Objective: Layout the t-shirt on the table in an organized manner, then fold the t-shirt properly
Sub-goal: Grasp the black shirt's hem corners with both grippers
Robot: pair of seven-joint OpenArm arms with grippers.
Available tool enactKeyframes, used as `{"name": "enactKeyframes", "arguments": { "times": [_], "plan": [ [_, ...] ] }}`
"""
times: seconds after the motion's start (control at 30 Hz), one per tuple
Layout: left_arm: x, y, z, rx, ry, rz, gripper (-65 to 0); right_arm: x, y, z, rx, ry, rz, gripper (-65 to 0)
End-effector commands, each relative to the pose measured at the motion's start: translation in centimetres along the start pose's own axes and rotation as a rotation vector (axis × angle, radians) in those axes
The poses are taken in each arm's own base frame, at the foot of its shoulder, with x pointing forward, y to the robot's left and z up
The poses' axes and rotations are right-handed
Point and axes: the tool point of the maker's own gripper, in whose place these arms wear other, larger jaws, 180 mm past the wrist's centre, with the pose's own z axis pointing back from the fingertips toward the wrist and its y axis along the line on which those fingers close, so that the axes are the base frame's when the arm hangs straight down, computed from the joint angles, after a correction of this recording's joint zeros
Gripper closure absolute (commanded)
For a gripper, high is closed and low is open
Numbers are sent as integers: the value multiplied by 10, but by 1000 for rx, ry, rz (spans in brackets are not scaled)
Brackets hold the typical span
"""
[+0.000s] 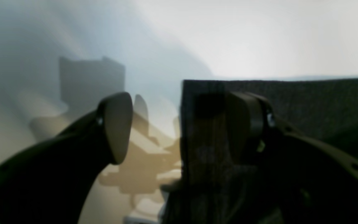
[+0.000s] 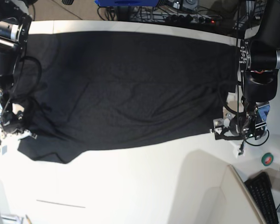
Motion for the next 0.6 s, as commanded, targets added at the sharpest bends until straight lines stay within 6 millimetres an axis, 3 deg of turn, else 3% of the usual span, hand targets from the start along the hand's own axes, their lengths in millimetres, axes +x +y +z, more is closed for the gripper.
{"name": "enactKeyframes", "arguments": {
  "times": [0.0, 0.4, 0.47, 0.57],
  "plan": [
    [18, 5, 6, 6, -39, 6, -441, 29, 0, 4, 4, -72, 11, 0],
    [6, -22, -8, -24, -18, -46, -421, 29, 1, 4, 5, -72, 10, 0],
    [5, -25, -9, -28, -15, -50, -329, 29, 1, 4, 5, -72, 10, 0],
    [9, -26, -8, -28, -35, -50, -66, 29, 1, 4, 6, -71, 12, 0]
  ]
}}
